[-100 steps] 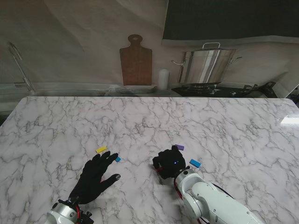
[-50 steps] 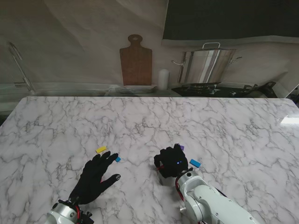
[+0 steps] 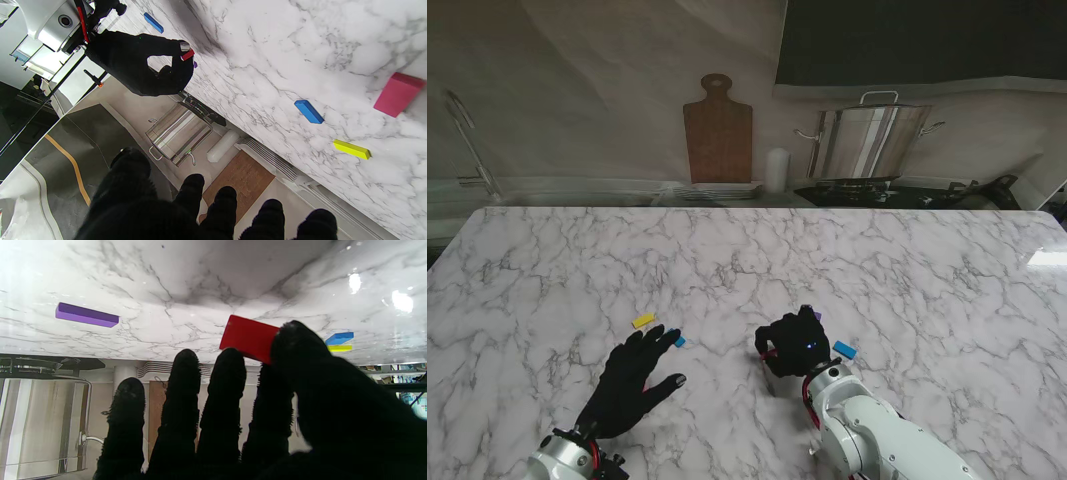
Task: Arrange dominoes in a row
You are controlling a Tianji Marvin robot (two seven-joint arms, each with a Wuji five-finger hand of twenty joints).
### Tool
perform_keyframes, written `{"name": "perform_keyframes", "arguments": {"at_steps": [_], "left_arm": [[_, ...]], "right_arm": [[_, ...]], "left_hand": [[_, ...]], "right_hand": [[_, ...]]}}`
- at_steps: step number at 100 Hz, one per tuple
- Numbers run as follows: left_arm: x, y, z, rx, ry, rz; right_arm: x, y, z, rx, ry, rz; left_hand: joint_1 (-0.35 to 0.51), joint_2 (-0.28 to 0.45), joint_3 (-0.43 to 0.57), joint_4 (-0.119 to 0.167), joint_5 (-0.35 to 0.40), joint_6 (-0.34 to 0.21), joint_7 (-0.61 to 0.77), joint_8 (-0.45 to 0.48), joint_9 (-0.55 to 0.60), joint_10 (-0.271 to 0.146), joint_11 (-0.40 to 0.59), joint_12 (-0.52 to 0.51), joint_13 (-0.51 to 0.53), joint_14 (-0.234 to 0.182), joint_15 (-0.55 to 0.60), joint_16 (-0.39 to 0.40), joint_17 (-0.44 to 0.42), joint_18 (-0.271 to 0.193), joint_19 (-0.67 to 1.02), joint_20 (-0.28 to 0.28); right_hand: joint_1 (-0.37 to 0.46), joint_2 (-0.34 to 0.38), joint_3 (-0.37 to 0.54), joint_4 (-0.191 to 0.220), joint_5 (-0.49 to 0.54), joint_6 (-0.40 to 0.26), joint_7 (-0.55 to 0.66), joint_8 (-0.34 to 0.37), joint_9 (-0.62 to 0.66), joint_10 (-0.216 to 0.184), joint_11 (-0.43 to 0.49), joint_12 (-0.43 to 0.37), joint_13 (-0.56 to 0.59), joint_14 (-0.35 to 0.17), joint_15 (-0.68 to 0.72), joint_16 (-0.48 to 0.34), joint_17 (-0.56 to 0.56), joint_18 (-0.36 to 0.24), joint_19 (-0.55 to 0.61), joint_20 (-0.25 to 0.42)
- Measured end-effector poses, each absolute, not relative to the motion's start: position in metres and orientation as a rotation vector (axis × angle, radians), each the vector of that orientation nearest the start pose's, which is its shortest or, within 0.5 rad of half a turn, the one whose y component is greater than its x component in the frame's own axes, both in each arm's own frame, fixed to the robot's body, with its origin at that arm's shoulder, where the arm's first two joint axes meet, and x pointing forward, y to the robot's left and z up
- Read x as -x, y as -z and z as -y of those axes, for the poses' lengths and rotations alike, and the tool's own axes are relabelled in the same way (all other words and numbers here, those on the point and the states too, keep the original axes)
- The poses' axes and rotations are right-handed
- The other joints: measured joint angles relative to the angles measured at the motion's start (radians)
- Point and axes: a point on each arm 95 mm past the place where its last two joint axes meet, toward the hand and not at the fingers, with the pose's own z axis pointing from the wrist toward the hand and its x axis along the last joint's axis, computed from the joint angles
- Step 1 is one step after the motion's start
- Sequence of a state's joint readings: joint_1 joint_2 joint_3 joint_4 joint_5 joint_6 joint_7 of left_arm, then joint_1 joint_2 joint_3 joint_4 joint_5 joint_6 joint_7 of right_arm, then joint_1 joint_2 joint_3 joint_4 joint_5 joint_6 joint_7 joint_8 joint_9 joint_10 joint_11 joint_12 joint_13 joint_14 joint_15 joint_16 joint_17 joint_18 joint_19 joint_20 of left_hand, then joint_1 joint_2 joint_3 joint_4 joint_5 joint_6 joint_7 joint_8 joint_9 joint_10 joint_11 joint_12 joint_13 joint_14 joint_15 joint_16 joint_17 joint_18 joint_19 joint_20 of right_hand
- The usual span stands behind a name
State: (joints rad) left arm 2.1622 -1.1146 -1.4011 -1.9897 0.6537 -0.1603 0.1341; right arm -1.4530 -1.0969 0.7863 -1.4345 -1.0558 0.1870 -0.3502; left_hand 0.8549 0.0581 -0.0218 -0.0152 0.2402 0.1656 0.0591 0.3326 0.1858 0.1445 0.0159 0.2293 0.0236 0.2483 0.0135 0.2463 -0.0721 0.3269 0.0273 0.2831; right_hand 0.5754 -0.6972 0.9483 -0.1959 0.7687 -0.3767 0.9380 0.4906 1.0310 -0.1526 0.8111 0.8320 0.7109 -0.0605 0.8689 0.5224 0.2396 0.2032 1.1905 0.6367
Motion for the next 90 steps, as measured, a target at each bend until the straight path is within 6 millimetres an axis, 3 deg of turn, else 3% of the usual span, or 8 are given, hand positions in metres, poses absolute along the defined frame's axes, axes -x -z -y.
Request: {"name": "perform_keyframes", "arguments": {"at_steps": [23, 38, 54, 66, 90], "left_arm": [[-0.242, 0.327, 0.005, 1.635, 1.874, -1.238], [-0.242, 0.327, 0.005, 1.635, 1.874, -1.237], [-0.243, 0.327, 0.005, 1.634, 1.873, -1.237], [-0.243, 0.327, 0.005, 1.634, 1.873, -1.237], [-0.243, 0.327, 0.005, 1.632, 1.873, -1.238]], "right_arm": [[-0.359, 0.384, -0.086, -1.032, -1.544, -1.525], [-0.356, 0.382, -0.086, -1.105, -1.569, -1.503], [-0.353, 0.379, -0.089, -1.204, -1.582, -1.503], [-0.351, 0.377, -0.09, -1.271, -1.589, -1.506], [-0.346, 0.375, -0.091, -1.38, -1.62, -1.458]], "left_hand": [[0.0, 0.0, 0.0, 0.0, 0.0, 0.004, 0.0, 0.0, 0.0, 0.0, 0.0, 0.0, 0.0, 0.0, 0.0, 0.0, 0.0, 0.0, 0.0, 0.0], [0.0, 0.0, 0.0, 0.0, 0.0, 0.005, 0.0, 0.0, 0.0, 0.0, 0.0, 0.001, 0.0, 0.0, 0.0, 0.0, 0.0, 0.0, 0.0, 0.0], [0.0, 0.0, 0.0, 0.0, 0.0, 0.014, 0.0, 0.0, 0.0, 0.001, 0.0, 0.001, 0.0, 0.0, 0.0, 0.0, 0.0, 0.0, 0.0, 0.0], [0.0, 0.0, 0.0, 0.0, 0.0, 0.015, 0.0, 0.0, 0.0, 0.003, 0.0, 0.002, 0.0, 0.0, 0.0, 0.0, 0.0, 0.0, 0.0, 0.0], [0.0, 0.0, 0.0, 0.0, 0.0, 0.016, 0.0, 0.0, 0.011, 0.003, 0.001, 0.002, 0.0, 0.0, 0.0, 0.0, 0.0, 0.0, 0.0, 0.0]], "right_hand": [[0.0, 0.0, 0.0, 0.0, -0.002, -0.011, -0.001, 0.012, 0.17, -0.001, -0.234, -0.19, 0.099, 0.0, -0.112, -0.046, 0.036, 0.01, 0.0, -0.023], [0.0, 0.0, 0.002, 0.0, -0.002, -0.011, -0.001, 0.013, 0.248, 0.002, -0.321, -0.346, 0.182, -0.002, -0.215, -0.084, 0.073, 0.02, 0.0, -0.045], [0.0, 0.023, 0.012, -0.002, -0.029, 0.008, -0.001, 0.054, 0.273, 0.021, -0.351, -0.478, 0.256, -0.002, -0.367, -0.132, 0.105, 0.021, 0.001, -0.074], [0.011, 0.084, 0.012, -0.005, -0.087, 0.056, 0.027, 0.1, 0.272, 0.04, -0.359, -0.54, 0.266, -0.002, -0.44, -0.156, 0.113, 0.021, 0.001, -0.086], [0.034, 0.131, 0.006, -0.005, -0.134, 0.116, 0.066, 0.128, 0.241, 0.061, -0.357, -0.57, 0.266, 0.0, -0.478, -0.166, 0.111, 0.023, 0.011, -0.087]]}}
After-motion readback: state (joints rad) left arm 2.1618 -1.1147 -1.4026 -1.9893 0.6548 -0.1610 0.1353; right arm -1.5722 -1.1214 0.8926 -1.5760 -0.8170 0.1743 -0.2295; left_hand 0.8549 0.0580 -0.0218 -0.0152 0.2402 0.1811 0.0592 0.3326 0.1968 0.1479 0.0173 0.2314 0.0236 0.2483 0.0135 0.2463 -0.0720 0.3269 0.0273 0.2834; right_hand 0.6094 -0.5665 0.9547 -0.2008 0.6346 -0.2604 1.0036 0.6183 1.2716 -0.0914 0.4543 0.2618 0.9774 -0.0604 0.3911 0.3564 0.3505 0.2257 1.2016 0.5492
